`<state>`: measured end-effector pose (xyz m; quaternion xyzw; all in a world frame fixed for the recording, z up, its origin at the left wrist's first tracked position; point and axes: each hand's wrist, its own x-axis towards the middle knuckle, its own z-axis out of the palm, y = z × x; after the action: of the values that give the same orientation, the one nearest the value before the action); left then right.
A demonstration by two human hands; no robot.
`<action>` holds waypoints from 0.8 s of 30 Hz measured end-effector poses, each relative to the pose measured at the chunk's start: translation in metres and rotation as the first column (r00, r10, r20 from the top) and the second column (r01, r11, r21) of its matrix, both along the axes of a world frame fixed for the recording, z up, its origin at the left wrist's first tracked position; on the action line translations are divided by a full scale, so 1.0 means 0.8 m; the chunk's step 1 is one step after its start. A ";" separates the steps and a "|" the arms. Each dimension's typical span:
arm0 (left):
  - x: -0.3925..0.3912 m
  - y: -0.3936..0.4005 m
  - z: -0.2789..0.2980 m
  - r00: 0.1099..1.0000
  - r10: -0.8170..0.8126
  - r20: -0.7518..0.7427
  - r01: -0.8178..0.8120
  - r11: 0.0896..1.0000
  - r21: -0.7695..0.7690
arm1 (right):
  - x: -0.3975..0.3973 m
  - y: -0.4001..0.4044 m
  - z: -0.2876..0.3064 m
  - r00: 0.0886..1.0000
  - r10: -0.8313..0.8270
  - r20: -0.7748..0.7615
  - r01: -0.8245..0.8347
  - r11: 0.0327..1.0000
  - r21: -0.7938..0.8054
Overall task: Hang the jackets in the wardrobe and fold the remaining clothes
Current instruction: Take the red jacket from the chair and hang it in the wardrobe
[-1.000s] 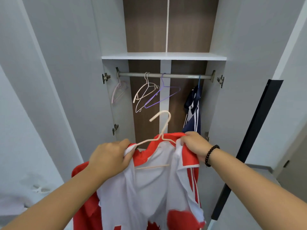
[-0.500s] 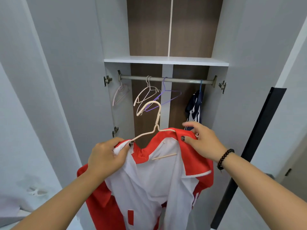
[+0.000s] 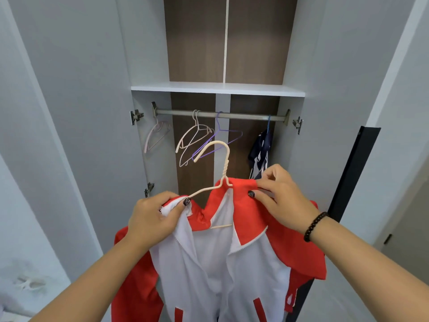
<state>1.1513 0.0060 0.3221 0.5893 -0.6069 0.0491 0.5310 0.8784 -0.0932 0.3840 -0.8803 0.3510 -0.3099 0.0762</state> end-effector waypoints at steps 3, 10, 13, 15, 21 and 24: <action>0.001 -0.009 0.000 0.999 -0.027 -0.034 0.029 0.998 0.057 | -0.001 -0.005 -0.026 0.998 0.062 0.028 -0.063 0.996 0.064; -0.049 -0.061 0.003 0.994 -0.051 -0.101 0.063 0.991 0.121 | 0.033 0.000 -0.067 0.999 0.049 0.021 -0.051 0.990 0.130; -0.067 -0.090 0.007 0.993 0.004 -0.120 0.004 0.998 0.066 | 0.040 -0.013 -0.069 0.993 -0.063 0.105 0.047 0.987 0.152; -0.071 -0.109 0.005 0.986 -0.023 -0.164 0.027 0.999 0.023 | 0.044 -0.023 -0.069 0.985 -0.137 0.107 0.110 0.969 0.220; -0.072 -0.163 -0.008 0.958 0.006 -0.286 0.017 0.997 0.078 | 0.062 -0.076 -0.076 0.918 -0.394 0.051 0.373 0.899 0.228; -0.055 -0.191 -0.014 0.899 0.038 -0.436 -0.007 0.997 0.072 | 0.075 -0.109 -0.077 0.872 -0.452 0.185 0.389 0.872 0.297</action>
<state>1.1074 -0.1470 0.3113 0.6102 -0.4669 -0.0992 0.6324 0.9387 -0.1800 0.3225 -0.7191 0.5593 -0.3801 0.1599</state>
